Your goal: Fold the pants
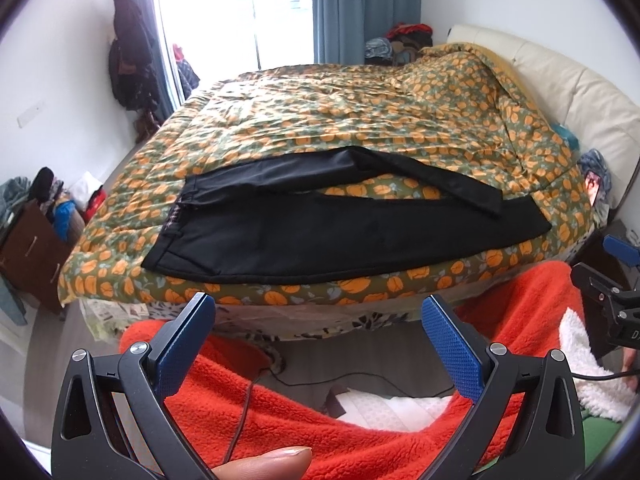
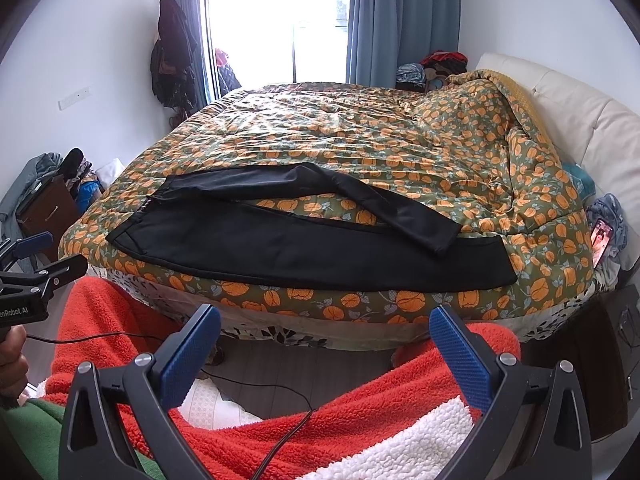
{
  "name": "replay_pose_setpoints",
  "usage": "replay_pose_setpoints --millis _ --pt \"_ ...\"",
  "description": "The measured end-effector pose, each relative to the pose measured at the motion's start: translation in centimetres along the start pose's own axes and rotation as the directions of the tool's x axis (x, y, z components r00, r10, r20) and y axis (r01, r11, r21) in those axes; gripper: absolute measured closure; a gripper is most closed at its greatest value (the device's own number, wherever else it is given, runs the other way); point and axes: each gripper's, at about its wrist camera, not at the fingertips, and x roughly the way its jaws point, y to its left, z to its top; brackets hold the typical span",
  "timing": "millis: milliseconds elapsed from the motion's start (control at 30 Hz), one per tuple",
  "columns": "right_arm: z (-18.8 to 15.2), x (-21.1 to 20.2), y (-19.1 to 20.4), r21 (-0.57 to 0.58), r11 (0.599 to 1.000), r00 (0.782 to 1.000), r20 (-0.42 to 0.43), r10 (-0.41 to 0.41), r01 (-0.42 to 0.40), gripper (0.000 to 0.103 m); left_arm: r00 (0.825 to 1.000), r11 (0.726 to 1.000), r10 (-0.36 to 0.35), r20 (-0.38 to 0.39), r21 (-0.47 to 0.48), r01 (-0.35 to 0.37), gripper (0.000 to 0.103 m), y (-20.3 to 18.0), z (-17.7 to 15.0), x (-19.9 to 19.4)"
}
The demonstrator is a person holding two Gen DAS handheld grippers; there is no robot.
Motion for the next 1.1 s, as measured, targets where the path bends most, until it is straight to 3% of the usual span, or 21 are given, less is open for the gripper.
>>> replay_pose_setpoints --millis 1100 --pt "0.3 0.9 -0.6 0.009 1.0 0.999 -0.034 -0.023 0.023 0.0 1.0 0.999 0.001 0.003 0.035 -0.001 0.0 -1.2 0.5 -0.2"
